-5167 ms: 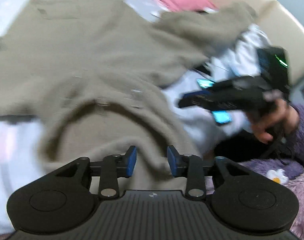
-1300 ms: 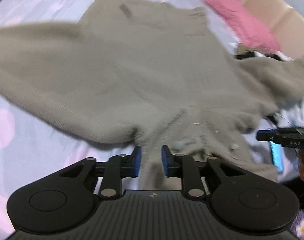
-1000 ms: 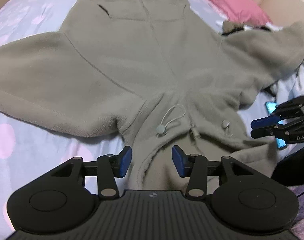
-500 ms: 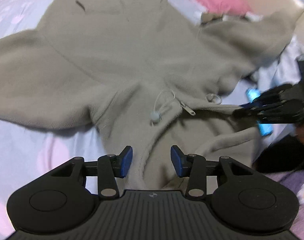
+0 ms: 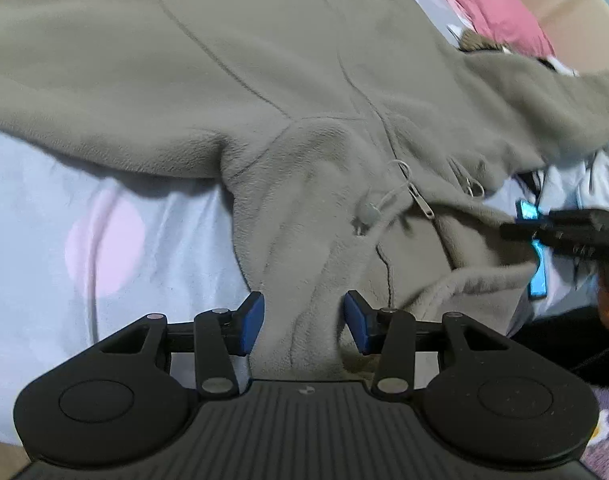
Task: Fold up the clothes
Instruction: 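Release the hoodie front and reposition both grippers at the hood rim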
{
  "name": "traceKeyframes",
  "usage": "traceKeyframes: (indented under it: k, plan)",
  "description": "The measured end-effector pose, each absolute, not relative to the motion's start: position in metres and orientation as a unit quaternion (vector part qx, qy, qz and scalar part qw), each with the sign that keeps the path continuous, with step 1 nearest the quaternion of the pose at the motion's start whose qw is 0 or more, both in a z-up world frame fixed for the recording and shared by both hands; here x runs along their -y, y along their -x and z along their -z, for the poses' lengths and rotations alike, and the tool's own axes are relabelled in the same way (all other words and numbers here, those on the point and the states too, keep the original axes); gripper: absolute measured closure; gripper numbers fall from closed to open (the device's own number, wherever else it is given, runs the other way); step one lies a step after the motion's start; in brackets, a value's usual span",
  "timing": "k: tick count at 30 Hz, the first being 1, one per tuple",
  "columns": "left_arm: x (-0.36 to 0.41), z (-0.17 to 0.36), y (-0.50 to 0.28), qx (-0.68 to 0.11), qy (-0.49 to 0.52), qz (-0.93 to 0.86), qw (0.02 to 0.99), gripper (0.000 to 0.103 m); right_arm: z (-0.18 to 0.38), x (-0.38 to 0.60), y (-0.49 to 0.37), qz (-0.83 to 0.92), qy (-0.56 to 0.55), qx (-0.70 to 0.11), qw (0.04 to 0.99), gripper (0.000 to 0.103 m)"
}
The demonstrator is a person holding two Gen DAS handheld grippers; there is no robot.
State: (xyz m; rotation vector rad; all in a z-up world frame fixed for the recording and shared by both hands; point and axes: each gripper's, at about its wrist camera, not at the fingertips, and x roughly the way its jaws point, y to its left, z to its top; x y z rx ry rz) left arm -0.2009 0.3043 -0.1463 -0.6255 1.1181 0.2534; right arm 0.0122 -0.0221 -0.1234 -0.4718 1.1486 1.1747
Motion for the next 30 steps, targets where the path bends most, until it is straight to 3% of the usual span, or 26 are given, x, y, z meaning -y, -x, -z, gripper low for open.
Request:
traceKeyframes:
  k: [3,8,12,13,18,26,30]
  plan:
    - [-0.302,0.128,0.206,-0.496,0.272,-0.138,0.813,0.061,0.112,0.032,-0.016,-0.514,0.192,-0.5,0.67,0.066]
    - [-0.285,0.092,0.22,-0.447,0.24,-0.073,0.859,0.062,0.091,0.047,-0.006,-0.555,0.188,-0.467,0.662,0.064]
    - [-0.254,0.089,0.221,-0.489,0.148,-0.039,0.859,0.045,0.077,0.057,0.009,-0.596,0.205,-0.439,0.64,0.025]
    - [-0.247,0.091,0.222,-0.501,0.128,-0.033,0.855,0.045,0.08,0.057,0.016,-0.599,0.227,-0.433,0.634,0.022]
    - [-0.242,0.121,0.219,-0.558,0.1,-0.037,0.823,0.045,0.106,0.049,0.037,-0.594,0.303,-0.428,0.611,0.022]
    - [-0.267,0.141,0.202,-0.553,0.11,-0.086,0.822,0.045,0.124,0.042,0.033,-0.594,0.309,-0.413,0.617,0.025]
    - [-0.279,0.152,0.199,-0.555,0.148,-0.09,0.813,0.055,0.132,0.037,0.015,-0.589,0.263,-0.456,0.613,0.051]
